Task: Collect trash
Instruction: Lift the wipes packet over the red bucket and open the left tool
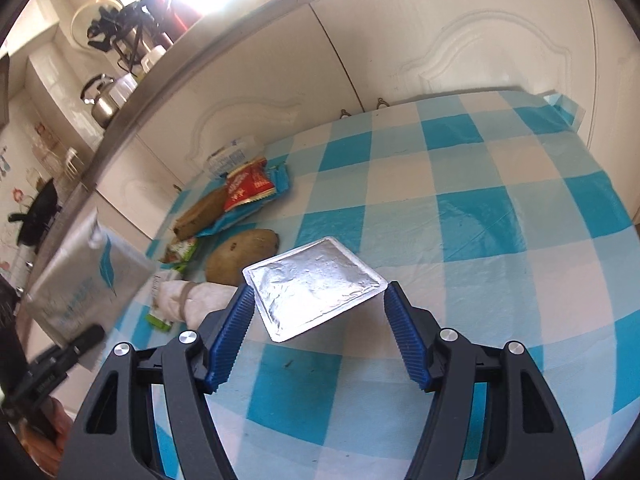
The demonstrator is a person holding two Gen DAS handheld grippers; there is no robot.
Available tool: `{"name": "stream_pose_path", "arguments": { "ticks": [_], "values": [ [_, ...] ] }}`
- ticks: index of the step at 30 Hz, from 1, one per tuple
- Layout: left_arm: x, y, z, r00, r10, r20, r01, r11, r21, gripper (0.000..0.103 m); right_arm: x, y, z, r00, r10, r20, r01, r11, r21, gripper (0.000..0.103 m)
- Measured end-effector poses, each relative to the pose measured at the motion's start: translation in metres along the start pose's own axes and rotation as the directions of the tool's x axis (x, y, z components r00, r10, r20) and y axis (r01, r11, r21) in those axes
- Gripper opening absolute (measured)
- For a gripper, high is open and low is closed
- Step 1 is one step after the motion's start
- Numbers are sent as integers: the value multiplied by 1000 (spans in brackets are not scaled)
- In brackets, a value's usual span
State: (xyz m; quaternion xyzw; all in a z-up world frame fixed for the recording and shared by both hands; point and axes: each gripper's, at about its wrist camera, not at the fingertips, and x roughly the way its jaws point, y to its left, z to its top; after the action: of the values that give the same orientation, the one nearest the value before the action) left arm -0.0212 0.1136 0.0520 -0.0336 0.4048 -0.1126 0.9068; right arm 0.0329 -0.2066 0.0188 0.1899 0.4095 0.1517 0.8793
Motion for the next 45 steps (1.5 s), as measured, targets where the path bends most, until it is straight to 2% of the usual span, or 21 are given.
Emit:
{"name": "stream_pose_path", "arguments": {
  "ticks": [5, 10, 16, 21, 28, 33, 40, 45],
  "values": [
    [-14, 23, -21, 1000, 26, -18, -26, 999, -40, 9, -4, -6, -2, 994, 108, -6, -107, 990, 88, 68],
    [-29, 48, -34, 999, 48, -19, -49, 996, -75, 9, -7, -8, -7, 977, 214, -3, -210, 963, 167, 68],
    [-43, 71, -48, 998, 68, -16, -70, 991, -116, 9, -4, -4, -16, 937, 349, -10, -335, 907, 256, 68],
    [-53, 91, -61, 996, 86, -18, -88, 984, -152, 9, -4, 15, -20, 907, 421, -26, -400, 877, 268, 68],
    [-71, 124, -79, 992, 129, -18, -129, 967, -220, 9, -4, 64, -30, 878, 472, -80, -448, 869, 212, 68],
    [-83, 154, -97, 985, 172, -26, -172, 944, -283, 9, 0, 109, -40, 856, 497, -144, -477, 865, 154, 68],
    [-87, 194, -122, 978, 199, -53, -205, 908, -364, 9, 14, 184, -58, 806, 529, -264, -531, 844, 70, 68],
    [-77, 213, -138, 977, 198, -79, -213, 895, -392, 9, 29, 237, -74, 778, 515, -360, -555, 832, -10, 68]
  ]
}}
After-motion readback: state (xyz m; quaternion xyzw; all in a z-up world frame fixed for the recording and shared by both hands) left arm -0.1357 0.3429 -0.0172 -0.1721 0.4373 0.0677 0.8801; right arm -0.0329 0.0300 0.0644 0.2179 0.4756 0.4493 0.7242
